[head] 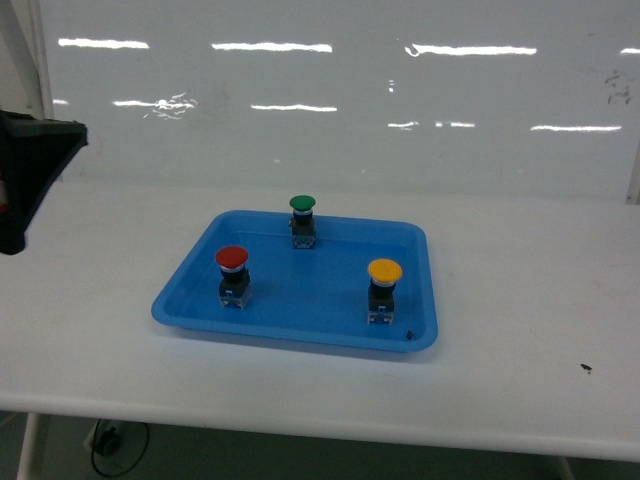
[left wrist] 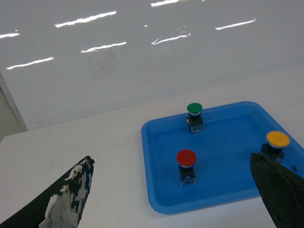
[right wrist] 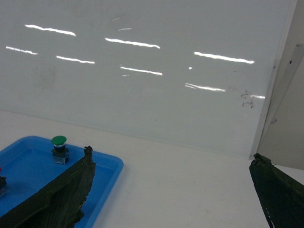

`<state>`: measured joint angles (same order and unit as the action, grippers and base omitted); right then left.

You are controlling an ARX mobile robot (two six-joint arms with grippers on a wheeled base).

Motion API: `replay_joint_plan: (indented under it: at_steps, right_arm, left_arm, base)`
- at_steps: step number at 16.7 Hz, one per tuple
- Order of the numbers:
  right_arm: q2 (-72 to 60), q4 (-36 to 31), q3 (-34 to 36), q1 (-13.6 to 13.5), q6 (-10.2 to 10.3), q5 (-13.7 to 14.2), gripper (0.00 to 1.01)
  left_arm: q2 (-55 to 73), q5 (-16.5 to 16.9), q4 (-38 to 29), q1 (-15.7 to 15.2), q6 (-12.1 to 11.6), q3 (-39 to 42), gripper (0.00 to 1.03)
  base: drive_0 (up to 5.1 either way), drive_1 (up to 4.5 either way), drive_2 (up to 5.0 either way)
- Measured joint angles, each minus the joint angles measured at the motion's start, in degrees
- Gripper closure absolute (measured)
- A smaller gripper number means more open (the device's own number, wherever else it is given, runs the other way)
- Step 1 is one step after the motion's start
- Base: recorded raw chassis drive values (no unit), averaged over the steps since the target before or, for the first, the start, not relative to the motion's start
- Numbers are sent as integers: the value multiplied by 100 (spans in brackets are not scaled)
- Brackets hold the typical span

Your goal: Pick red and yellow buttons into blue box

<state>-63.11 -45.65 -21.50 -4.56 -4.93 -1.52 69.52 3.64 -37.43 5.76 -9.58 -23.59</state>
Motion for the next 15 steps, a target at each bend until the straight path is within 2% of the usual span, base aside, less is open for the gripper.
replay_joint_plan:
  at_steps: [2,5,8,15]
  right_arm:
    - [-817,-42,-448,-243,-125,90,3]
    - [-1762,-286,-964,-444,-227,221,3]
    - [-2605,214,-1685,-649,-243,232,3]
    - [-2636,249,-1687,-671,-221,280,3]
  left_arm:
    - [951,-232,-413,-28,-37,-361,5]
    - [1838,-393,-496,-17,-85,-734,5]
    - [2509,-675,-439,-72,-98,-1294,5]
    - [2538,-728,-437,-136,-98,-1294,5]
  base:
    - [0,0,0]
    - [0,0,0]
    - [0,0,0]
    - [0,0,0]
